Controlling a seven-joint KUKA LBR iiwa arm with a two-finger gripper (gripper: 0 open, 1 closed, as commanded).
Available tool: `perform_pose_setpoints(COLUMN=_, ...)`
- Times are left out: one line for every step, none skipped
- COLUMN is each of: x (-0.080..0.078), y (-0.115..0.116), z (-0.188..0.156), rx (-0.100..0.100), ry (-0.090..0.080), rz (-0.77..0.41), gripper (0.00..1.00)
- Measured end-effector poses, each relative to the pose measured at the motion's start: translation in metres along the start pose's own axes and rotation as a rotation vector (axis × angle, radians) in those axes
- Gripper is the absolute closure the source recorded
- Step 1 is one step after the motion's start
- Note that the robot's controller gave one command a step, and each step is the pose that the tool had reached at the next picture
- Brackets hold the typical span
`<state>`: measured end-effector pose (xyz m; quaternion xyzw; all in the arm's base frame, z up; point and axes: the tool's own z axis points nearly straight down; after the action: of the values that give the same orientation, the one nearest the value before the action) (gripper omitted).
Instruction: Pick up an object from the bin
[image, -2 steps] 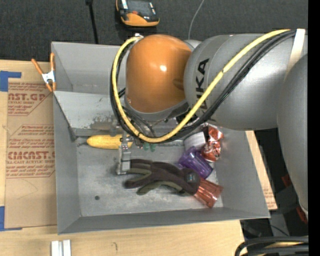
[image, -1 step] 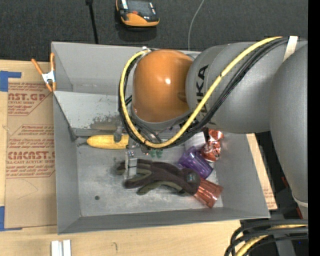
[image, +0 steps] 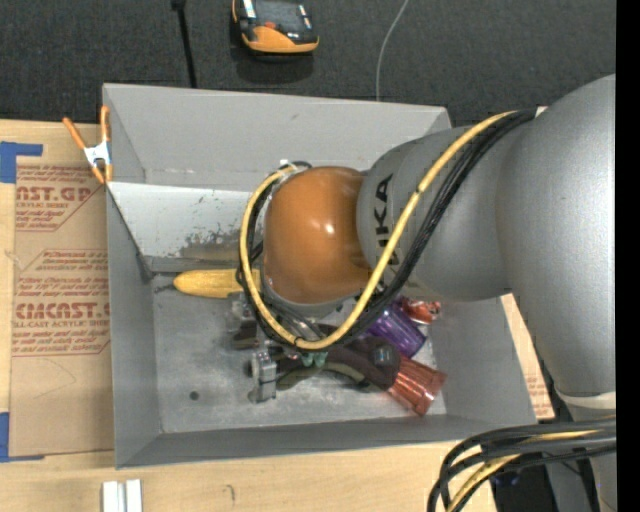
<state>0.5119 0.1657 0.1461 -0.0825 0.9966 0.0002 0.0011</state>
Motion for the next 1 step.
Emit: perform_pose_setpoints(x=0.0299, y=-0.0179, z=-0.0082, rx=-0.001, ry=0.007, rz=0.038, gripper=0.00)
